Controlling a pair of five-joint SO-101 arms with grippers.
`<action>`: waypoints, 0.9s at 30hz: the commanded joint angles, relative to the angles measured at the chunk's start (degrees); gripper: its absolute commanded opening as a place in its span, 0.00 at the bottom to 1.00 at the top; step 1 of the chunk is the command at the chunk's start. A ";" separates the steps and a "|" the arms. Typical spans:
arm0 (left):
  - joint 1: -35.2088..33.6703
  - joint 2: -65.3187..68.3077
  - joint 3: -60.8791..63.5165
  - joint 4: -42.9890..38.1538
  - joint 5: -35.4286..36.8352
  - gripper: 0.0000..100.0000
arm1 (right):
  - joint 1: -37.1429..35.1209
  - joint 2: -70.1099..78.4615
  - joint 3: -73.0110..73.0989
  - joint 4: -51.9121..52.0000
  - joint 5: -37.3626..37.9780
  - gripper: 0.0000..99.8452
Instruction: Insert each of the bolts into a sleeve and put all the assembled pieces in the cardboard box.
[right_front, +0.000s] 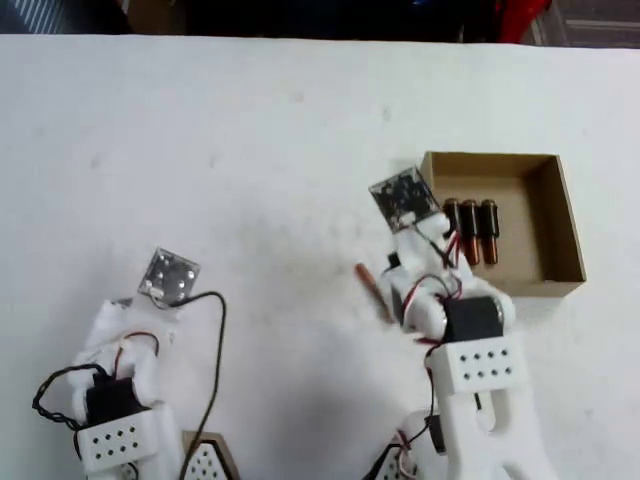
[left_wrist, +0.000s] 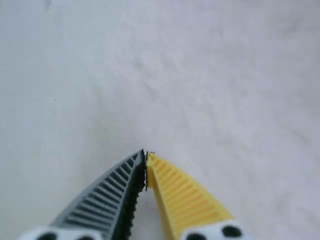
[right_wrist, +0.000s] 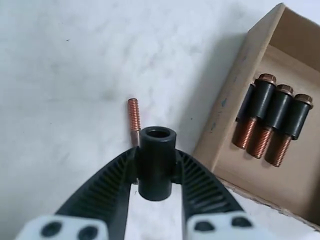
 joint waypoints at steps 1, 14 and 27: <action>-0.04 -0.22 -4.48 1.41 -0.79 0.03 | 0.40 -4.44 4.04 -4.44 -1.05 0.02; 7.78 9.01 -30.59 13.45 -4.22 0.03 | 12.35 -16.40 17.67 -8.75 -5.27 0.02; 18.24 35.65 -48.97 14.15 -4.40 0.03 | 20.97 -39.08 29.45 -8.66 -5.27 0.02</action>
